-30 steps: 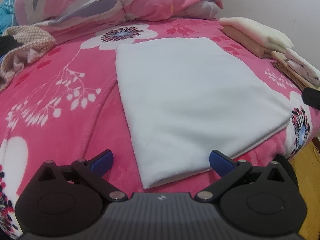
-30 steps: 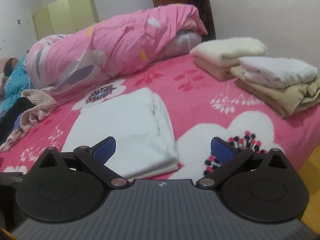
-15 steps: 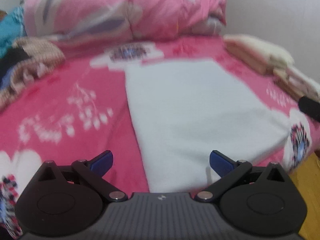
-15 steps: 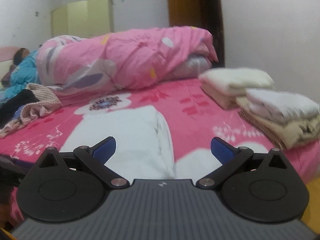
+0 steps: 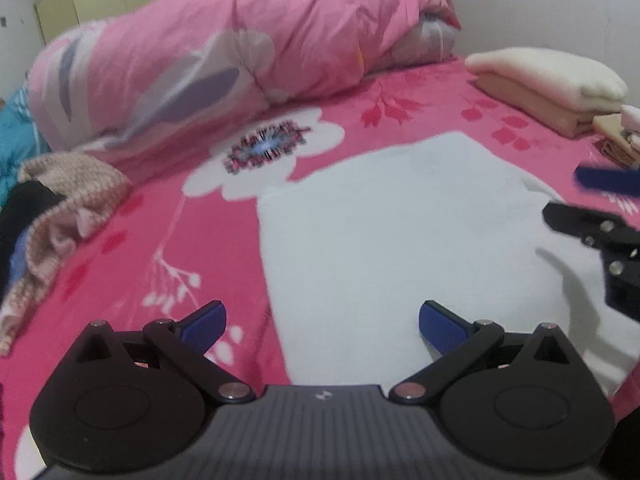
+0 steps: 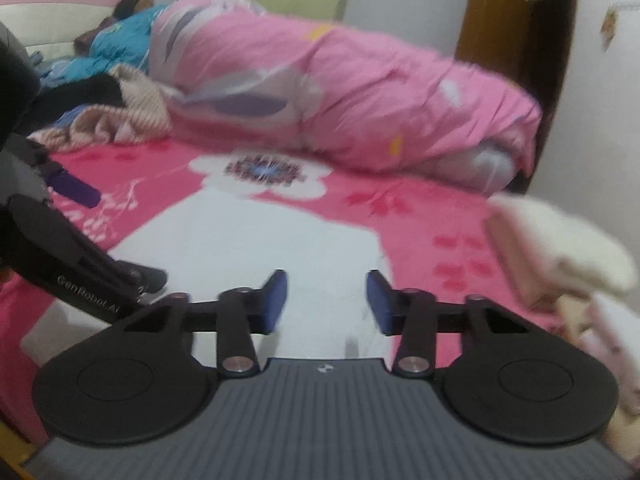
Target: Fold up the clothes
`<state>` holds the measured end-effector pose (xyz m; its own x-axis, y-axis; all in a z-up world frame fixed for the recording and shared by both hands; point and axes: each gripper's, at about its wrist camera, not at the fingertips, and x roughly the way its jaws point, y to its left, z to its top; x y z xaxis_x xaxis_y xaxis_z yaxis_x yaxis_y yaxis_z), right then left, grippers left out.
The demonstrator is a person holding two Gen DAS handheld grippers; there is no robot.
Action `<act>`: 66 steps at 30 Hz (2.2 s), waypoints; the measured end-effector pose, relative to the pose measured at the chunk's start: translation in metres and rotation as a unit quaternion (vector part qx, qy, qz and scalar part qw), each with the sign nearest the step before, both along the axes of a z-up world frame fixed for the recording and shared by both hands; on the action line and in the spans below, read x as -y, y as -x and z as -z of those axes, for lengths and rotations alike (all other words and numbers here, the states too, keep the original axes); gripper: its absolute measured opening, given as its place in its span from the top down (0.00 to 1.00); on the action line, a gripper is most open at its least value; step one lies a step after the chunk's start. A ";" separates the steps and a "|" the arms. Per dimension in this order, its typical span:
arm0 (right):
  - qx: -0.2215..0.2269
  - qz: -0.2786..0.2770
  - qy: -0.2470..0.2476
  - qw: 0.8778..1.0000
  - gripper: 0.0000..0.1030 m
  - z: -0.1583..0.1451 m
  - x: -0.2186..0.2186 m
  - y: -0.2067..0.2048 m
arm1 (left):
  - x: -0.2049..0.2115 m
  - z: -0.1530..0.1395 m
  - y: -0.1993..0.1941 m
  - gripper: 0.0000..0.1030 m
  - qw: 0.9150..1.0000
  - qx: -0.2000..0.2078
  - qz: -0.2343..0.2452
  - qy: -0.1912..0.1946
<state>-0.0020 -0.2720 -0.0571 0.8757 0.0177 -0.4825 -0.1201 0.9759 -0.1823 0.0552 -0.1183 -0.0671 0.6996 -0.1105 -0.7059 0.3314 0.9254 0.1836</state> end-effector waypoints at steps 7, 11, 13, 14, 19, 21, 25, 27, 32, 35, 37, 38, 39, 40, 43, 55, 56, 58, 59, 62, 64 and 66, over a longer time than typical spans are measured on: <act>-0.071 -0.019 -0.050 0.996 0.86 0.013 0.019 -0.015 | -0.008 0.008 -0.011 0.00 0.999 -0.030 -0.021 0.036; -0.056 -0.026 -0.076 0.995 0.86 -0.006 0.023 -0.024 | -0.009 0.008 -0.015 0.00 0.998 -0.039 -0.024 0.040; -0.054 -0.026 -0.071 0.996 0.86 -0.006 0.023 -0.030 | -0.009 0.007 -0.016 0.00 0.998 -0.042 -0.026 0.041; -0.055 -0.026 -0.071 0.996 0.86 -0.006 0.024 -0.032 | -0.010 0.007 -0.016 0.00 0.998 -0.043 -0.026 0.042; -0.060 -0.024 -0.072 0.995 0.88 -0.005 0.027 -0.042 | -0.009 0.006 -0.016 0.00 0.998 -0.046 -0.025 0.041; -0.062 -0.023 -0.072 0.995 0.88 -0.005 0.028 -0.046 | -0.009 0.006 -0.016 0.00 0.998 -0.046 -0.024 0.040; -0.066 -0.021 -0.073 0.995 0.88 -0.004 0.030 -0.054 | -0.010 0.006 -0.017 0.00 0.997 -0.050 -0.028 0.044; -0.072 -0.021 -0.071 0.995 0.88 0.000 0.031 -0.059 | -0.010 0.006 -0.018 0.00 0.997 -0.052 -0.029 0.045; -0.085 -0.018 -0.067 0.994 0.87 0.008 0.033 -0.071 | -0.009 0.006 -0.018 0.00 0.997 -0.055 -0.029 0.045; -0.092 -0.017 -0.065 0.993 0.87 0.013 0.034 -0.078 | -0.010 0.005 -0.018 0.00 0.997 -0.055 -0.029 0.044; -0.098 -0.016 -0.063 0.993 0.87 0.017 0.034 -0.083 | -0.009 0.005 -0.018 0.00 0.997 -0.055 -0.030 0.045; -0.100 -0.016 -0.062 0.993 0.87 0.019 0.035 -0.085 | -0.009 0.005 -0.018 0.00 0.997 -0.055 -0.030 0.045; -0.103 -0.016 -0.062 0.993 0.87 0.020 0.035 -0.088 | -0.009 0.005 -0.018 0.00 0.997 -0.055 -0.030 0.046; -0.105 -0.015 -0.061 0.992 0.87 0.022 0.035 -0.090 | -0.009 0.005 -0.018 0.00 0.997 -0.055 -0.030 0.046; -0.110 -0.015 -0.059 0.992 0.87 0.027 0.036 -0.096 | -0.010 0.004 -0.017 0.00 0.997 -0.049 -0.028 0.047; -0.096 -0.011 -0.083 0.992 0.86 0.030 0.051 -0.104 | 0.003 -0.018 -0.029 0.01 0.993 0.067 0.029 0.092; -0.095 -0.014 -0.079 0.992 0.86 0.036 0.051 -0.104 | 0.005 -0.017 -0.033 0.02 0.993 0.069 0.036 0.091; -0.092 -0.020 -0.075 0.993 0.86 0.034 0.051 -0.103 | 0.010 -0.014 -0.039 0.08 0.992 0.073 0.049 0.090; -0.094 -0.019 -0.079 0.992 0.86 0.028 0.052 -0.104 | 0.011 -0.014 -0.042 0.10 0.991 0.077 0.054 0.091; -0.070 -0.018 -0.087 0.994 0.86 0.013 0.056 -0.112 | 0.015 -0.011 -0.052 0.16 0.990 0.079 0.062 0.101; -0.055 -0.016 -0.086 0.995 0.86 0.011 0.061 -0.122 | 0.016 -0.007 -0.062 0.18 0.989 0.072 0.067 0.108; -0.049 -0.017 -0.094 0.994 0.86 0.015 0.067 -0.135 | 0.019 0.003 -0.074 0.20 0.991 0.053 0.070 0.106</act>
<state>0.1333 -0.3394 -0.0722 0.8223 0.1445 -0.5504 -0.1614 0.9867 0.0179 0.1294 -0.1373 -0.0698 0.7361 -0.3487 -0.5801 0.4481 0.8934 0.0314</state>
